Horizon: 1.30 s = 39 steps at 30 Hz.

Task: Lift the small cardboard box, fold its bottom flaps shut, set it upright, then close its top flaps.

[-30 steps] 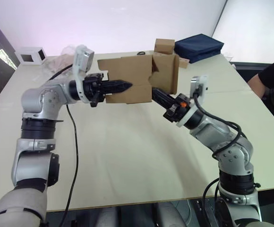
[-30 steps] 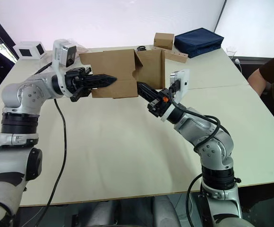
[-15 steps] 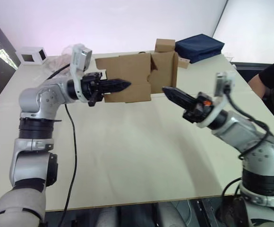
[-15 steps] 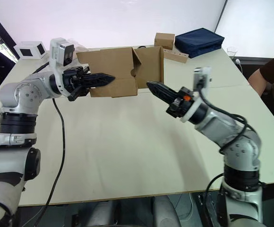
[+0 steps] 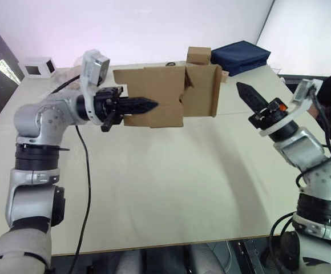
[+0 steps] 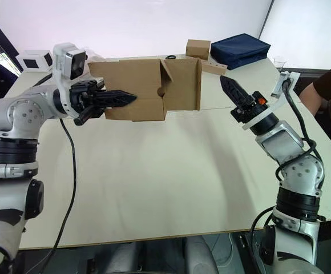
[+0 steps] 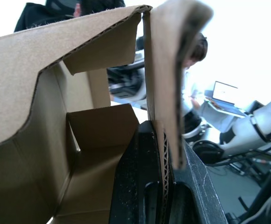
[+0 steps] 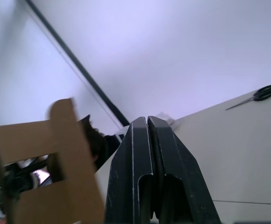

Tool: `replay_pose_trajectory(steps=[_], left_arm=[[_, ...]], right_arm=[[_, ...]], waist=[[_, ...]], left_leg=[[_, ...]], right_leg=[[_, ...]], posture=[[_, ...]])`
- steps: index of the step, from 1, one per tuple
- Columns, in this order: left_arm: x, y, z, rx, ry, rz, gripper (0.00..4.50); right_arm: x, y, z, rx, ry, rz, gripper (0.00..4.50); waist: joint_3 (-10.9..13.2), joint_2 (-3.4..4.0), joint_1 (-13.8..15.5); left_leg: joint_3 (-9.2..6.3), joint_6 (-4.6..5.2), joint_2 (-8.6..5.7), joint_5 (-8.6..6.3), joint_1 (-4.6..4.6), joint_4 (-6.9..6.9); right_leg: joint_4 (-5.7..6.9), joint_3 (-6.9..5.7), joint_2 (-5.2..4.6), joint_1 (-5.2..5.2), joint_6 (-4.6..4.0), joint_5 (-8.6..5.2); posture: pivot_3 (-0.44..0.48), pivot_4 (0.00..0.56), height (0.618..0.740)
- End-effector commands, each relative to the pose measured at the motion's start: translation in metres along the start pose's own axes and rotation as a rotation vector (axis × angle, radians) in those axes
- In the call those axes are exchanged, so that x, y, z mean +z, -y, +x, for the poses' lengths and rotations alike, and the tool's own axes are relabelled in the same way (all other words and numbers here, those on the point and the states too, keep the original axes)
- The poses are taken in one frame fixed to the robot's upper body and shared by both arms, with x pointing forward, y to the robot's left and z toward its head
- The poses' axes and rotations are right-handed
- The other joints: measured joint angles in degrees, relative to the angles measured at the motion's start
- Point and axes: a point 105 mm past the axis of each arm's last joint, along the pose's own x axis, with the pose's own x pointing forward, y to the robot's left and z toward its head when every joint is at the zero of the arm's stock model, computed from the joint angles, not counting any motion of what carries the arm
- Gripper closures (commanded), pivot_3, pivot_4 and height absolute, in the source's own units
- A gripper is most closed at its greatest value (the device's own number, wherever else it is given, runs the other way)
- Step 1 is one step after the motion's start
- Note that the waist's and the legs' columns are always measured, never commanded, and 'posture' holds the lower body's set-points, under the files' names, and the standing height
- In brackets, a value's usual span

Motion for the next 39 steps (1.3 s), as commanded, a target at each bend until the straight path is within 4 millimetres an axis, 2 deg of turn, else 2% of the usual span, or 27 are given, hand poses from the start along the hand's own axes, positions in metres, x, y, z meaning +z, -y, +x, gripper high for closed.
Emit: replay_pose_trajectory(steps=[1,5,13,18,39], left_arm=[[0.015,0.01,-0.002,-0.016,0.021,0.06,4.5],[0.018,0.01,-0.002,-0.013,0.032,0.067,4.5],[0.02,0.008,-0.002,-0.001,0.05,0.067,4.5],[0.02,0.005,-0.003,0.013,0.069,0.058,4.5],[0.023,-0.004,-0.003,0.027,0.099,0.049,4.5]], right_arm=[[0.005,-0.012,0.011,0.067,0.059,0.014,3.71],[-0.004,-0.02,0.017,0.137,0.069,0.142,2.22],[-0.024,-0.046,0.025,0.263,0.056,0.328,2.22],[-0.031,-0.063,0.025,0.313,0.062,0.401,2.22],[-0.048,-0.076,0.033,0.319,0.112,0.486,2.22]], waist=[[0.0,0.01,0.0],[0.0,0.01,0.0],[0.0,0.02,0.0],[0.0,0.04,0.0],[0.0,0.05,-0.1]], left_leg=[[0.0,-0.01,0.0,0.01,0.0,0.0],[0.0,-0.06,0.0,0.04,0.0,0.0],[-0.01,-0.08,0.0,0.05,0.0,0.01],[-0.01,-0.08,0.0,0.05,0.0,0.0],[-0.02,-0.08,0.0,0.05,0.0,0.0]], right_leg=[[0.0,0.0,0.0,0.0,0.0,0.0],[0.01,0.0,-0.01,0.01,0.0,0.0],[0.01,0.0,-0.02,0.0,0.0,0.0],[0.02,0.0,-0.01,-0.01,0.0,0.0],[0.02,0.0,-0.01,-0.02,0.0,0.0]], posture=[[0.0,0.15,0.74],[0.0,0.15,0.74],[0.0,0.15,0.74],[0.0,0.15,0.74],[0.0,0.15,0.74]])
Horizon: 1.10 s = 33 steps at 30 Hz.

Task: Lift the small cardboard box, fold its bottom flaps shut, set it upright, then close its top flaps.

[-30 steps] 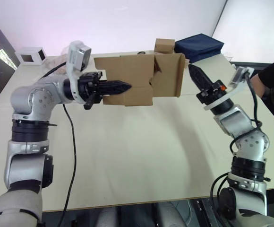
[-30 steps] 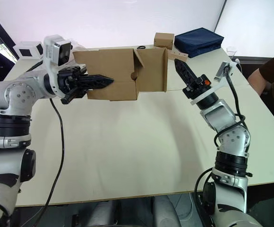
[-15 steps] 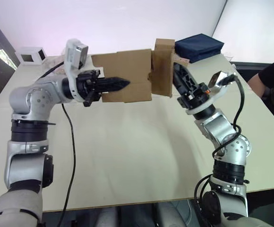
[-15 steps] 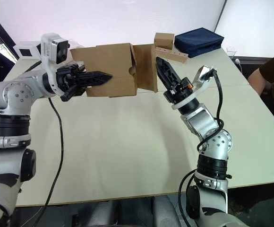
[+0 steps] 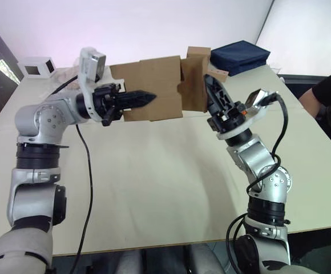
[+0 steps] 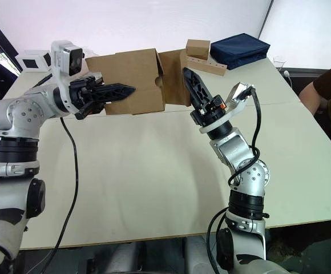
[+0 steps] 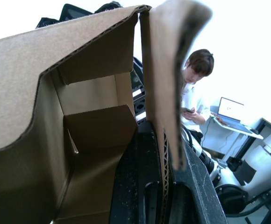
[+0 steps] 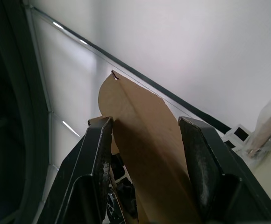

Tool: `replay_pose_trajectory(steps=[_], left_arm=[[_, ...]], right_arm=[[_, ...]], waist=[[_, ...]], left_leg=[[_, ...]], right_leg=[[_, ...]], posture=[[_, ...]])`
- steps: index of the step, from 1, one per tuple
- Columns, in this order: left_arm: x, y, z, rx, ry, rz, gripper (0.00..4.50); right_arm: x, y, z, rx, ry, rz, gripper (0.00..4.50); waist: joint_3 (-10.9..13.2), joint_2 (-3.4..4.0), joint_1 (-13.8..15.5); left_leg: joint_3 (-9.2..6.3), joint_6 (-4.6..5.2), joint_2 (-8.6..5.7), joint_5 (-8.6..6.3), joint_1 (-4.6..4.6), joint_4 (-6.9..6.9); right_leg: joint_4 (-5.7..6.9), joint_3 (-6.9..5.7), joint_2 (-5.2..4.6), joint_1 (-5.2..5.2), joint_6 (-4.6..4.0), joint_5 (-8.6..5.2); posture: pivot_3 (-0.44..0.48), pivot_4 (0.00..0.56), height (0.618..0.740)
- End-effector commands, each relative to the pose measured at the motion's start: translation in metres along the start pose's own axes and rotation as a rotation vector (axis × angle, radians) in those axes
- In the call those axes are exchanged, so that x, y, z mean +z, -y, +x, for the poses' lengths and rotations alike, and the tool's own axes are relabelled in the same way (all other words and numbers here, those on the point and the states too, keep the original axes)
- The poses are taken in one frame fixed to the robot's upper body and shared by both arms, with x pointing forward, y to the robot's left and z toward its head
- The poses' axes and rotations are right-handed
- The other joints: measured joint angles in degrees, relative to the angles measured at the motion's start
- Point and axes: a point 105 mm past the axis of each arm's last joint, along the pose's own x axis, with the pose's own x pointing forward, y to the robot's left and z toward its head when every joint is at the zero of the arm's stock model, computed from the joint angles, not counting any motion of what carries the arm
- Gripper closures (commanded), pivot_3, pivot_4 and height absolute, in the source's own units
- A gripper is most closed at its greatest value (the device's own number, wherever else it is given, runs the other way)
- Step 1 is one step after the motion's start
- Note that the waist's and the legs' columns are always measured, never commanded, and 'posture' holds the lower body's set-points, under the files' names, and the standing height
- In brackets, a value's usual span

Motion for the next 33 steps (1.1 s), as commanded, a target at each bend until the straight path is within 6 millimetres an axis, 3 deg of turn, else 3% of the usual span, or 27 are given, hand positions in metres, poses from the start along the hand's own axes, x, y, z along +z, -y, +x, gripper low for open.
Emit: replay_pose_trajectory(steps=[1,13,26,33], left_arm=[[0.016,0.007,0.002,-0.022,0.024,0.062,4.5],[0.014,0.006,0.002,-0.017,0.022,0.055,4.5],[0.005,-0.004,0.006,0.019,0.013,0.06,4.5],[0.005,-0.004,0.007,0.006,0.017,0.058,4.5]], right_arm=[[-0.002,-0.013,0.006,0.052,0.012,-0.012,2.22],[-0.014,-0.007,0.011,-0.002,-0.023,-0.089,2.22],[-0.032,-0.02,0.015,0.029,-0.09,-0.137,2.22],[-0.028,-0.013,0.018,-0.022,-0.054,-0.178,2.22]], waist=[[0.0,0.0,0.0],[0.0,0.01,0.0],[0.0,0.0,0.1],[0.0,0.0,0.0]], left_leg=[[0.0,0.0,0.0,0.0,0.0,0.0],[0.0,0.0,0.0,0.0,0.0,0.0],[0.0,0.0,0.0,0.0,0.0,0.0],[0.0,0.0,0.0,0.0,0.0,-0.01]], right_leg=[[0.0,0.0,0.0,0.0,0.0,0.0],[0.0,0.0,0.0,-0.01,0.0,0.0],[0.0,0.0,0.0,-0.01,0.0,0.0],[0.0,0.0,0.01,-0.01,0.0,0.0]], posture=[[0.0,0.15,0.74],[0.0,0.15,0.74],[0.0,0.15,0.74],[0.0,0.15,0.74]])
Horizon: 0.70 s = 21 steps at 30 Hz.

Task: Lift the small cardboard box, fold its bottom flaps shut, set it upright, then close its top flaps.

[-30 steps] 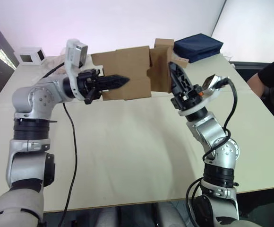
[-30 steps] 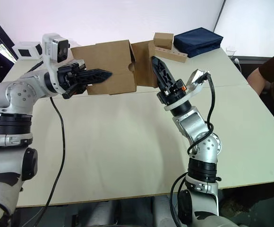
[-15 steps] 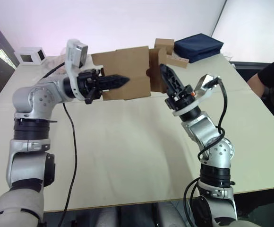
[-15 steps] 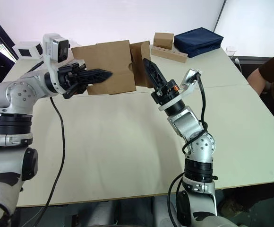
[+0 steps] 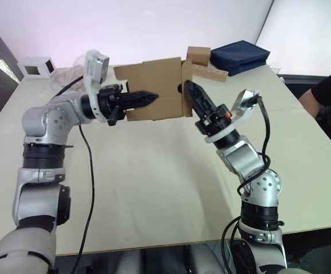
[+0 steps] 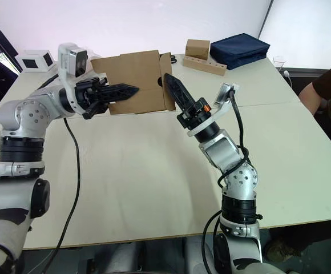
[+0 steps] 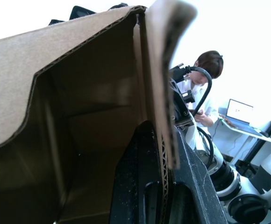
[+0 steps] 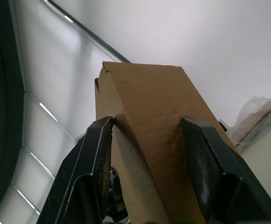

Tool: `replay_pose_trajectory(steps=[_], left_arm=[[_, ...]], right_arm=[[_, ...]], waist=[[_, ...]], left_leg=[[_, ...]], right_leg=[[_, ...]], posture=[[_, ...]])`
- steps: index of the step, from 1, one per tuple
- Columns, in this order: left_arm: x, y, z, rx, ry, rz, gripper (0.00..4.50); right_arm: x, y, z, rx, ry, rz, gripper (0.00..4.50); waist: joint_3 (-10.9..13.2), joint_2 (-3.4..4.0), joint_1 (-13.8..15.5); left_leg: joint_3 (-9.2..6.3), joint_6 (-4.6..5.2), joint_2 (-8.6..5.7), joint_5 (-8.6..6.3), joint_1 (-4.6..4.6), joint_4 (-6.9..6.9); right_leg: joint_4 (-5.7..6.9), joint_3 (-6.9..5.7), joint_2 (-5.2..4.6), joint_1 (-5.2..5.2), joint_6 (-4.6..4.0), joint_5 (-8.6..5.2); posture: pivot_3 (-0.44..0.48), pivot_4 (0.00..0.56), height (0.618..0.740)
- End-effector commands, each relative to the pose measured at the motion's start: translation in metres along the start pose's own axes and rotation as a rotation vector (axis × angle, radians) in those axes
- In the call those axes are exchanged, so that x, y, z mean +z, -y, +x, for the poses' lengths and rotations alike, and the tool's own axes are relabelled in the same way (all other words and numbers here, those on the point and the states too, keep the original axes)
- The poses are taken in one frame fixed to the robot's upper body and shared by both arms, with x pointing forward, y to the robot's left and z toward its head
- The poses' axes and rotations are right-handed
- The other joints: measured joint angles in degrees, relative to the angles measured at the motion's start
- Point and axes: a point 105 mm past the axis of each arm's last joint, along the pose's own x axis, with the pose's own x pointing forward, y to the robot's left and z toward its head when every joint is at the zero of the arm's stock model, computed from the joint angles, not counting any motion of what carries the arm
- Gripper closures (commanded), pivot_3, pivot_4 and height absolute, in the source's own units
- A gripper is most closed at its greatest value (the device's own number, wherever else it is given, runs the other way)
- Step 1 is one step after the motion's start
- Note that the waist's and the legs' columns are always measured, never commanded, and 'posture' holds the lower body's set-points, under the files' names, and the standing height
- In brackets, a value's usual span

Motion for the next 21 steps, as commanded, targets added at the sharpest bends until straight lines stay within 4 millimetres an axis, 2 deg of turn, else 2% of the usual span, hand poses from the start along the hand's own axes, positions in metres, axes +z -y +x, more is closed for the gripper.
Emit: replay_pose_trajectory(steps=[1,7,16,21], left_arm=[[0.011,0.006,0.004,-0.031,0.01,0.047,4.5],[0.011,0.008,0.003,-0.034,0.012,0.042,4.5],[0.011,0.003,0.004,-0.005,0.02,0.044,4.5],[0.013,-0.004,0.006,0.028,0.038,0.053,4.5]], right_arm=[[0.003,-0.012,0.007,0.034,0.03,-0.021,2.22],[0.007,-0.012,0.007,0.037,0.064,0.006,2.22],[-0.001,-0.017,0.014,0.049,0.06,0.012,2.22],[-0.01,-0.028,0.018,0.089,0.045,0.048,2.22]], waist=[[0.0,0.0,0.0],[0.0,0.0,0.1],[0.0,0.0,0.0],[0.0,0.0,0.0]], left_leg=[[0.0,0.0,0.0,0.0,0.0,0.0],[0.0,0.0,0.0,0.0,0.0,0.0],[0.0,0.0,0.0,0.0,0.0,0.0],[-0.01,-0.01,0.0,0.0,0.0,0.0]], right_leg=[[0.0,0.0,0.0,0.0,0.0,0.0],[0.0,0.0,-0.01,0.0,0.0,0.0],[0.0,0.0,-0.01,0.0,0.0,0.0],[0.0,0.0,-0.01,0.0,0.0,0.0]], posture=[[0.0,0.15,0.74],[0.0,0.15,0.74],[0.0,0.15,0.74],[0.0,0.15,0.74]])
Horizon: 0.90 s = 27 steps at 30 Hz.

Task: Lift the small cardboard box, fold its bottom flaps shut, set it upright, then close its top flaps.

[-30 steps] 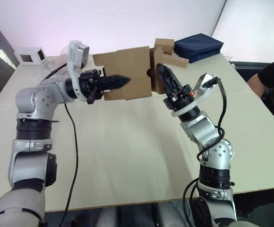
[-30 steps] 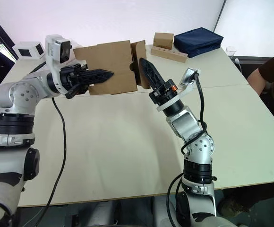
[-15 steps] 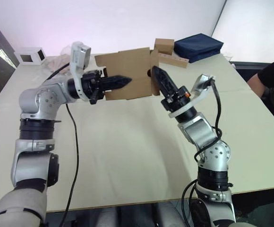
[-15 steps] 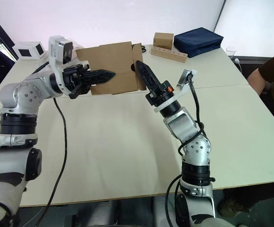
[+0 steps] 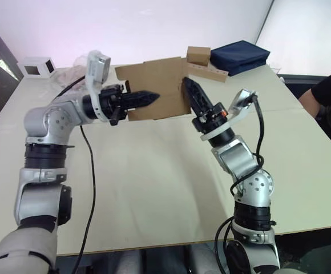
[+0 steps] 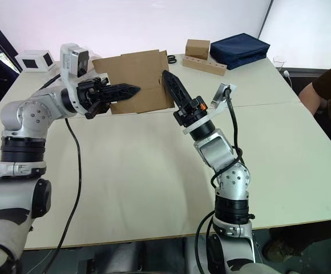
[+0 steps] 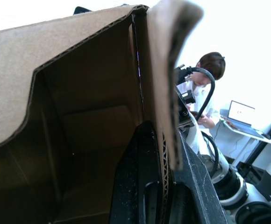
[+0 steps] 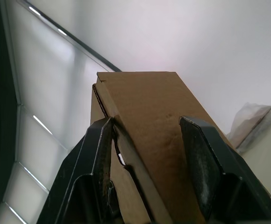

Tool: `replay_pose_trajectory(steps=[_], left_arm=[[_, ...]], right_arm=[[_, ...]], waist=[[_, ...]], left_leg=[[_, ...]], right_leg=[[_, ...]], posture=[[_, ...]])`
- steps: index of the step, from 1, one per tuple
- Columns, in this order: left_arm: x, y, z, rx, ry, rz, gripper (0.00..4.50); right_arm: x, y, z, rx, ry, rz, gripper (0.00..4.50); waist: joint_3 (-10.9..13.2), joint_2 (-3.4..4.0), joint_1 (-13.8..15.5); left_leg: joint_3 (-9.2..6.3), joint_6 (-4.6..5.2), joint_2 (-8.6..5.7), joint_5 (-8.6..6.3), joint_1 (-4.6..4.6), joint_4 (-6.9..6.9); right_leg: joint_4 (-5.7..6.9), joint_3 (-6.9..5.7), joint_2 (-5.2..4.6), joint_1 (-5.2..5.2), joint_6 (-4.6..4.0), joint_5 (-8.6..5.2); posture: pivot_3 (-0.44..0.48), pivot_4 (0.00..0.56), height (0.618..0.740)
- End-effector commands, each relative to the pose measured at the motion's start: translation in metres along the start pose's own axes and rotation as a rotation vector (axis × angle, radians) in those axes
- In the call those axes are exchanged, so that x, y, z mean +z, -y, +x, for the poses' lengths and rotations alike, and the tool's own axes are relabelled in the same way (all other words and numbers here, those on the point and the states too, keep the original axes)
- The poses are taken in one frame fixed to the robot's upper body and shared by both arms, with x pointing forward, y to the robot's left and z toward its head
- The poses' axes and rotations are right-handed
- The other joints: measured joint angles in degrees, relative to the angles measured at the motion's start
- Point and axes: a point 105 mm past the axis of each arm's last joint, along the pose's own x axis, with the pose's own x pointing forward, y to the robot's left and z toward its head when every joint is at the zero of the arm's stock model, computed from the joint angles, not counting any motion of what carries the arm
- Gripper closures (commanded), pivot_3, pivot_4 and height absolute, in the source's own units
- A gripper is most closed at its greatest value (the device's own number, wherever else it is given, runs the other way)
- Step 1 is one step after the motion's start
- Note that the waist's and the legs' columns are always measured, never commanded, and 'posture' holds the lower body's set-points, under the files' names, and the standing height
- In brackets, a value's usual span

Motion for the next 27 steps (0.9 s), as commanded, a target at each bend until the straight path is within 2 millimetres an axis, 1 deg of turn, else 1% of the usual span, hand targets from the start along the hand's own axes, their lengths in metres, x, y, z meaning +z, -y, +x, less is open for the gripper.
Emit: replay_pose_trajectory(steps=[1,6,10,12,19,24,26,27], left_arm=[[0.016,0.001,0.004,0.002,0.023,0.068,4.5],[0.017,0.0,0.005,0.003,0.028,0.068,4.5],[0.017,0.002,0.005,-0.013,0.028,0.062,4.5],[0.017,0.008,0.004,-0.037,0.026,0.054,4.5],[0.019,0.025,-0.004,-0.093,0.0,0.038,4.5],[0.021,0.024,-0.009,-0.078,0.017,0.031,4.5],[0.021,0.023,-0.009,-0.073,0.023,0.028,4.5],[0.021,0.023,-0.009,-0.074,0.026,0.027,4.5]], right_arm=[[-0.012,-0.03,0.009,0.12,-0.045,0.018,2.22],[-0.024,-0.032,0.005,0.133,-0.106,0.024,2.22],[-0.025,-0.026,0.002,0.108,-0.117,0.012,2.22],[-0.022,-0.024,0.0,0.1,-0.112,0.003,2.22],[0.001,-0.02,-0.01,0.098,-0.079,-0.011,2.22],[0.021,-0.023,-0.016,0.134,-0.008,0.067,2.22],[0.023,-0.024,-0.016,0.138,0.004,0.084,2.75],[0.023,-0.024,-0.017,0.139,0.005,0.089,2.92]], waist=[[0.0,0.0,0.0],[0.0,0.0,0.0],[0.0,0.0,0.0],[0.0,0.0,0.0],[0.0,0.0,0.0],[0.0,0.0,0.1],[0.0,0.0,0.0],[0.0,0.0,0.0]], left_leg=[[0.0,0.0,0.0,0.0,0.0,0.0],[0.0,-0.01,0.0,0.0,0.0,0.0],[0.0,0.0,0.0,0.0,0.0,0.0],[0.01,0.0,0.0,0.0,0.0,0.0],[0.0,0.0,0.0,0.0,0.0,-0.01],[-0.01,0.02,0.0,-0.01,0.0,-0.01],[0.0,0.02,0.0,-0.01,0.0,-0.01],[-0.01,0.02,0.0,-0.01,0.0,-0.01]], right_leg=[[0.0,0.0,0.0,0.0,0.0,0.0],[0.0,0.0,0.0,0.0,0.0,0.0],[0.0,0.0,0.0,-0.01,0.0,0.0],[0.0,0.0,0.0,-0.01,0.0,0.0],[0.0,0.0,0.0,0.0,0.0,0.0],[-0.01,0.0,-0.01,0.01,0.0,0.0],[-0.01,0.0,-0.02,0.01,0.0,0.0],[-0.01,0.0,-0.01,0.01,0.0,0.0]], posture=[[0.0,0.15,0.74],[0.0,0.15,0.74],[0.0,0.15,0.74],[0.0,0.15,0.74],[0.0,0.15,0.74],[0.0,0.15,0.74],[0.0,0.15,0.74],[0.0,0.15,0.74]])
